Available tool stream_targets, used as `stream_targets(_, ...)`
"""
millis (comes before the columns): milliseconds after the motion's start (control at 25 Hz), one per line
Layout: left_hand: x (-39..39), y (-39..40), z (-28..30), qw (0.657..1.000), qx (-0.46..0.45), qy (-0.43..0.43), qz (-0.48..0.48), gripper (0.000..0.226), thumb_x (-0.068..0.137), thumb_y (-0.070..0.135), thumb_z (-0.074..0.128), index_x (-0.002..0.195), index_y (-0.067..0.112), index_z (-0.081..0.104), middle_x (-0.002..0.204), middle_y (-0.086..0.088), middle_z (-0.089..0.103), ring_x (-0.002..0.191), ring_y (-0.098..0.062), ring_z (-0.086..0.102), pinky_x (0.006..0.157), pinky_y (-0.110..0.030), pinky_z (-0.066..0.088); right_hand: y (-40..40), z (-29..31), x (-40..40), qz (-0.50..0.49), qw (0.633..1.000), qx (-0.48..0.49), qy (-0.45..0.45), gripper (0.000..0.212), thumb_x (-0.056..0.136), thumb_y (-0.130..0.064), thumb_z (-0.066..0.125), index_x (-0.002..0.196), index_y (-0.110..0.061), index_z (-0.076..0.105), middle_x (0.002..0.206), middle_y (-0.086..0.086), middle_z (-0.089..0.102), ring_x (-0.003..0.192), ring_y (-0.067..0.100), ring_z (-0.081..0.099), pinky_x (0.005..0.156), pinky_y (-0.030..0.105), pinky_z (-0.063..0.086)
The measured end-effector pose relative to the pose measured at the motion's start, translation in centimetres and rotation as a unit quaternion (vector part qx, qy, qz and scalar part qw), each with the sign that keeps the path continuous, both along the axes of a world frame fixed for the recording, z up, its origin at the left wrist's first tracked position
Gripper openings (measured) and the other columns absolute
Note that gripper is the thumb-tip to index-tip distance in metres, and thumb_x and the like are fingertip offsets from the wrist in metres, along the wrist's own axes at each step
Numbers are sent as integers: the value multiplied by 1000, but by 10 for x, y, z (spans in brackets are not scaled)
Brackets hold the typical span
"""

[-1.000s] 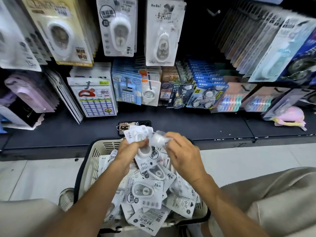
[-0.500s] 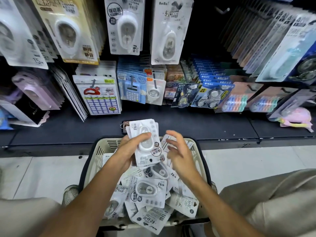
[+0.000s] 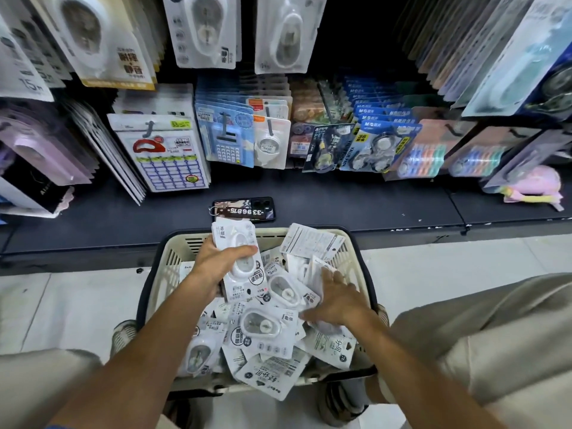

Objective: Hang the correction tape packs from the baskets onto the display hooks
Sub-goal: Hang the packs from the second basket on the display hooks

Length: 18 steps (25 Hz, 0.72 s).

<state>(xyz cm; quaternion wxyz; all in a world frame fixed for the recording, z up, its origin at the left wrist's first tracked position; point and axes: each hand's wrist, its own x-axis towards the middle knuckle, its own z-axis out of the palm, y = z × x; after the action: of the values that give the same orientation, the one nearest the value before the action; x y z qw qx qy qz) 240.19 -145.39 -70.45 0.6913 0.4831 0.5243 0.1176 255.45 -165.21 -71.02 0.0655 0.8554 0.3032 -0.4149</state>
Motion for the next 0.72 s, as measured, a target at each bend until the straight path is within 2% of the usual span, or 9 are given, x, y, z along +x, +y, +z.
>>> stream_targets(80,2,1,-2,1000,0,-3,-1,54,69,13,92,116,18,64,97,-4,79,71,-18,78,51,-27,56,-3,-1,10,-50,996,34,64,128,73,-52,84,162,-23,-4,170,9,2,153,38,18,122,47,26)
stream_targets(160,6,0,-1,1000,-6,-9,-3,53,69,12,92,115,16,65,87,-1,80,65,-15,77,46,-26,55,-3,3,25,-153,973,101,138,119,76,-37,85,162,-23,4,167,9,19,149,34,29,117,45,30)
stream_targets(280,10,-1,-2,1000,-6,-16,-11,51,69,11,92,112,17,66,77,5,79,60,-10,75,42,-22,53,-2,0,25,-343,895,237,159,72,83,-22,78,146,-10,44,127,7,63,112,24,63,96,39,52)
stream_targets(320,10,-1,-2,1000,-3,-15,-15,52,68,12,92,113,17,66,80,5,80,61,-9,75,43,-22,53,0,-4,21,-381,875,260,148,54,85,-22,77,133,-9,57,115,6,68,101,22,66,93,40,55)
stream_targets(400,10,-2,-3,1000,6,-7,-19,53,68,12,93,114,18,67,87,5,79,61,-7,75,44,-20,53,3,-14,13,-400,872,263,104,31,86,-29,76,112,-15,67,112,8,71,94,21,65,94,44,55)
stream_targets(480,8,-3,-3,1000,12,-6,-19,54,68,12,93,115,17,66,89,5,78,61,-6,75,44,-19,53,1,-21,7,-413,873,246,87,46,84,-47,76,115,-16,62,124,8,65,100,21,64,95,40,52)
stream_targets(560,6,-3,-3,1000,14,-10,-18,57,67,11,93,118,16,66,93,3,79,65,-8,76,50,-23,55,-1,-24,1,-438,868,199,123,83,75,-62,78,136,-15,48,139,9,56,121,30,59,105,44,47)
stream_targets(640,4,-2,-3,1000,13,-10,-18,59,68,12,93,120,16,65,97,1,79,71,-12,76,58,-27,56,-1,-25,4,-453,861,180,146,96,71,-60,83,143,-13,40,144,11,55,128,34,55,109,48,44)
stream_targets(720,3,-1,-3,1000,16,-8,-19,59,69,11,92,120,16,64,99,0,78,75,-14,76,60,-27,55,0,-24,12,-481,840,197,154,89,69,-45,90,137,-11,44,133,14,62,117,34,62,103,51,50)
